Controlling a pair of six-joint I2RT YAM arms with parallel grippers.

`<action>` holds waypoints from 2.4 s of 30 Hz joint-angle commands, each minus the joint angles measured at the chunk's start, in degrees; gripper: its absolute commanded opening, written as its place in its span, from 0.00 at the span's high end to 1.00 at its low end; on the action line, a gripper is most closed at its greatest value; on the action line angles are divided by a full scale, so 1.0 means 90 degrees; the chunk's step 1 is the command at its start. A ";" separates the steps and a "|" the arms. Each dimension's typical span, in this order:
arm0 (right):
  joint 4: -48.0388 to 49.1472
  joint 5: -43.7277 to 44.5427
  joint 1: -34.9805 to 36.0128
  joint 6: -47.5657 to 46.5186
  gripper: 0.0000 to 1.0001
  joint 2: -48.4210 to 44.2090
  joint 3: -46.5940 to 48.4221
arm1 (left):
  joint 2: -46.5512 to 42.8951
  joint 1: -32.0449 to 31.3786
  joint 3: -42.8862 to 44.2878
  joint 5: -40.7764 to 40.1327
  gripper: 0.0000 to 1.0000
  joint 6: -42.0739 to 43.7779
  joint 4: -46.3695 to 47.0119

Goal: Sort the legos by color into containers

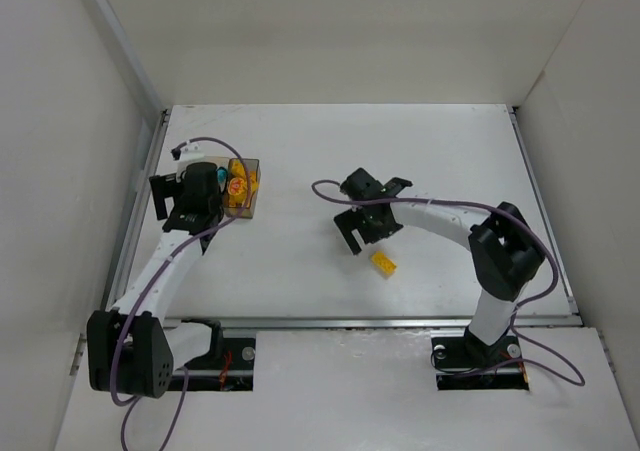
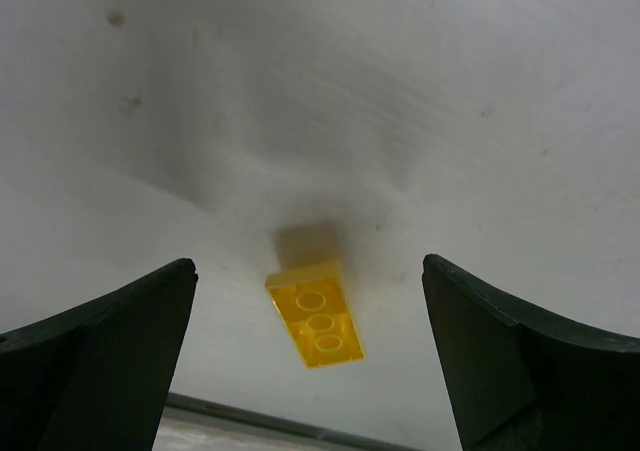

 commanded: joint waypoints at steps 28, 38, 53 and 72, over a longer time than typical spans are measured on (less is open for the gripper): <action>0.0085 -0.0782 0.0045 0.0218 1.00 0.0295 0.0824 | -0.0947 -0.0265 -0.0779 -0.0528 0.00 0.0351 0.0466; 0.4783 -0.2833 0.0123 0.2901 1.00 0.3275 0.5144 | -0.1230 -0.0382 -0.0905 -0.1103 0.00 0.0224 0.0680; 0.6580 -0.2883 0.0504 0.4164 0.82 0.5618 0.6952 | -0.1474 -0.0567 -0.1101 -0.1172 0.00 0.0341 0.0954; 0.6580 -0.2541 0.0504 0.3959 0.01 0.5139 0.6317 | -0.1533 -0.0626 -0.1159 -0.1172 0.00 0.0399 0.1013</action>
